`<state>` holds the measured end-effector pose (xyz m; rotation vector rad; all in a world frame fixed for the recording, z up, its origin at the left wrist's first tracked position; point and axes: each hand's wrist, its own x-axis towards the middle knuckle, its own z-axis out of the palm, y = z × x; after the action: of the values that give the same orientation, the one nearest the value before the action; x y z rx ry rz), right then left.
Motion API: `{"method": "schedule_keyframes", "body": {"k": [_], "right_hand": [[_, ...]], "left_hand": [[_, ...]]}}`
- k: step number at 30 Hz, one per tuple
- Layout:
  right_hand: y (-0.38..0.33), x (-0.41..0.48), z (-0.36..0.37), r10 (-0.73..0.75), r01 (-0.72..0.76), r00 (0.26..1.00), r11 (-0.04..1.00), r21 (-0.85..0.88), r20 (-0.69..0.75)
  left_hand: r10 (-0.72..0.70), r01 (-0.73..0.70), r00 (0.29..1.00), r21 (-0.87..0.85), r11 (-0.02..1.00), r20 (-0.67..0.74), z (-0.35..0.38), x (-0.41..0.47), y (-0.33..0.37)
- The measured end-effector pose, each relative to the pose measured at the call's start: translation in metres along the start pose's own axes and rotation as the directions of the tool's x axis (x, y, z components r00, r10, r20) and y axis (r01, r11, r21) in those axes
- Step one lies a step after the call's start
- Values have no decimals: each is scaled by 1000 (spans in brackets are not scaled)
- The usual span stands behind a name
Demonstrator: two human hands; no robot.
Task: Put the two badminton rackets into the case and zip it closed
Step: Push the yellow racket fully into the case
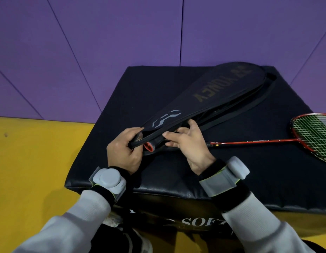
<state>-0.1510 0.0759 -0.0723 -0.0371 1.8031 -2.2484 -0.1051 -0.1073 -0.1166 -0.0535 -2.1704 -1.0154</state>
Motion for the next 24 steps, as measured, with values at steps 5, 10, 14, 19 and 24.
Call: {"method": "schedule_keyframes", "body": {"k": [5, 10, 14, 19, 24], "right_hand": [[-2, 1, -2, 18, -18, 1000, 999, -33, -4], [-1, 1, -1, 18, -19, 1000, 997, -77, -16], [4, 1, 1, -71, 68, 997, 986, -151, -16], [10, 1, 6, -129, 120, 991, 963, -240, -21], [7, -6, 6, -165, 140, 986, 870, -473, -12]], "left_hand": [[42, -42, 999, -20, 999, -9, 0, 1, 1], [79, -81, 996, -46, 996, -36, 0, 1, 2], [91, -93, 995, -60, 994, -34, 0, 1, 5], [64, -64, 998, -40, 997, -18, -1, 0, 6], [3, -4, 1000, -3, 1000, -28, -1, 1, 6]]}}
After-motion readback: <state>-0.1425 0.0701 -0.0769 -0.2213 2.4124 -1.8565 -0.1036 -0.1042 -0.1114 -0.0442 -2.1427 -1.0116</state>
